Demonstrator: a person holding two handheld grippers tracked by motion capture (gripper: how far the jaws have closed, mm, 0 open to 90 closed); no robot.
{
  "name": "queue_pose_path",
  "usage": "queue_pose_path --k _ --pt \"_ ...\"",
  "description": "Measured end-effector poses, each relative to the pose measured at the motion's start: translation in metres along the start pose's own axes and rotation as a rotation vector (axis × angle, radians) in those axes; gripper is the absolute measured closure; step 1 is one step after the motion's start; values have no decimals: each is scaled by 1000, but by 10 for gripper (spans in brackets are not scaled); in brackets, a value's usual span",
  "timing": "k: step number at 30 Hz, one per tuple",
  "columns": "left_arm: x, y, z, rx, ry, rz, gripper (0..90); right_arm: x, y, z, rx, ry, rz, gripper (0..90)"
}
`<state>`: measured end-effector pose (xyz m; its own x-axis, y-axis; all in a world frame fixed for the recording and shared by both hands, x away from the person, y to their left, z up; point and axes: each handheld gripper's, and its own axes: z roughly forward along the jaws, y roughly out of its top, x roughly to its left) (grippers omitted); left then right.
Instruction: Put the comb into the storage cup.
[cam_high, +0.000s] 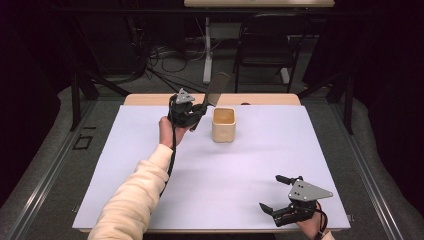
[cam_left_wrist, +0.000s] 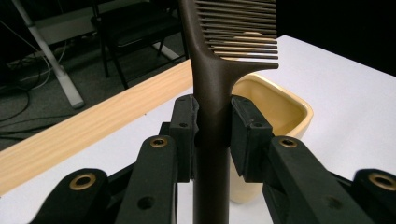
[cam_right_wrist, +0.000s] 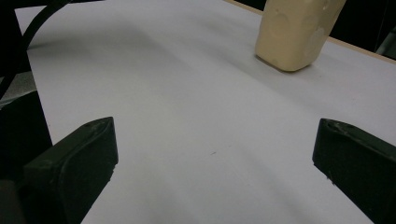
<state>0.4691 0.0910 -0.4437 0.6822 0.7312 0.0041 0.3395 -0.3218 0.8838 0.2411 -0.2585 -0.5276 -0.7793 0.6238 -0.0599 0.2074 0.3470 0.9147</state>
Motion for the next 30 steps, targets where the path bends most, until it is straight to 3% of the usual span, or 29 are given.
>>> queue_pose_path --k 30 --pt "0 21 6 -29 -6 9 725 0 0 0 1 0 1 0"
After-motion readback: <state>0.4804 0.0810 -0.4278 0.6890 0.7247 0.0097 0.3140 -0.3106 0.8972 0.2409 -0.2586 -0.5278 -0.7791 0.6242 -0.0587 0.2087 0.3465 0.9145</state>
